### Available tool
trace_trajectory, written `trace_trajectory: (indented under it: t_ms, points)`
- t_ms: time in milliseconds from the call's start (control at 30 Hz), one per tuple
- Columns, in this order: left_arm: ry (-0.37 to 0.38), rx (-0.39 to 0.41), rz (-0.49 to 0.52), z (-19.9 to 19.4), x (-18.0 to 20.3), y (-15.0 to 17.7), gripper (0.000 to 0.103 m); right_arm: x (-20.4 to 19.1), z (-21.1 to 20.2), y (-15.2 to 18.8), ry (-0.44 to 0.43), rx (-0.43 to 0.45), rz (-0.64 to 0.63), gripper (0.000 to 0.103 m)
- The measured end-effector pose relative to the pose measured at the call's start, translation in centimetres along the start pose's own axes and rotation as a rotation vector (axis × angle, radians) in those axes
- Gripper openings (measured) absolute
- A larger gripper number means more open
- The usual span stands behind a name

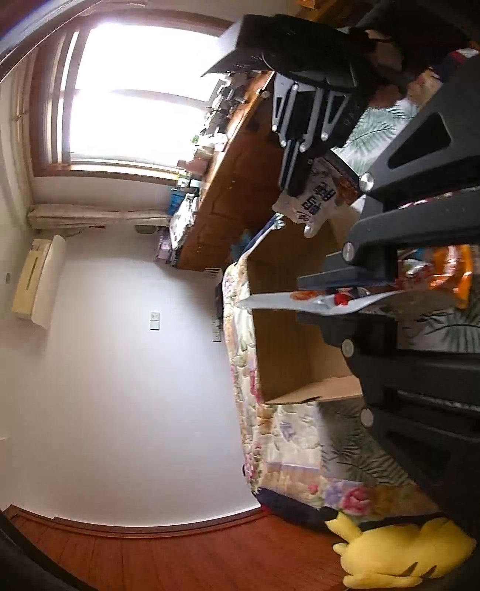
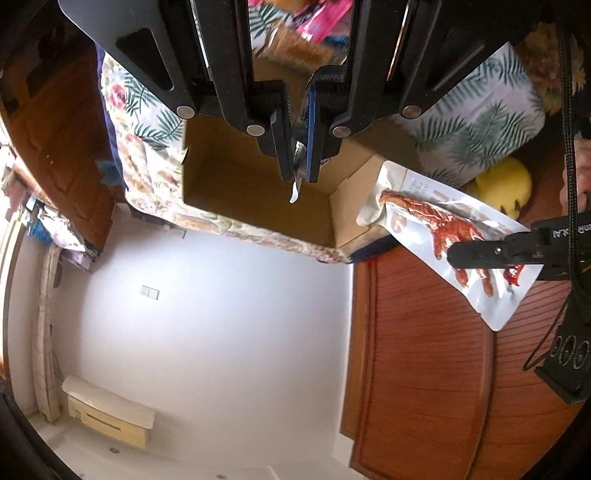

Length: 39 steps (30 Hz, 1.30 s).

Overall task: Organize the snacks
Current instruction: 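Carry both pouches over the cardboard box and open both grippers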

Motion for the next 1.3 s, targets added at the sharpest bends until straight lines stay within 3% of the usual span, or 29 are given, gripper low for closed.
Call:
trace_trajectory:
  t_ms: [233, 800, 900, 967, 1300]
  points:
    - [-0.008, -0.038, -0.054, 5.1, -1.7, -2.2, 0.007, 2.7, 4.1, -1.6, 0.053, -0.039, 0.056, 0.004]
    - [-0.033, -0.178, -0.051, 13.5, -1.8, -0.2, 0.008, 4.7, 9.9, -0.1, 0.068, -0.124, 0.132, 0.006]
    - [-0.051, -0.181, -0.049, 14.2, -1.7, -0.2, 0.013, 5.3, 10.3, 0.3, 0.084, -0.132, 0.136, 0.012]
    - [-0.064, -0.181, -0.057, 14.4, -1.8, -0.3, 0.031, 5.1, 10.5, 0.6, 0.066, -0.135, 0.146, 0.016]
    - [-0.143, -0.196, -0.064, 12.7, -1.7, 1.5, 0.042, 2.9, 6.9, 2.3, 0.009, -0.083, 0.131, 0.019]
Point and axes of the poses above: each gripper's, at about its wrist camera, not at the fingertips, and z roughly the way its jaws point, x to its right, y to its underside, the point moved 5 cm from there along z, roughly the way its jaws point, and after that the axes turned 10 degrees about -x, right-handed, at the moved point
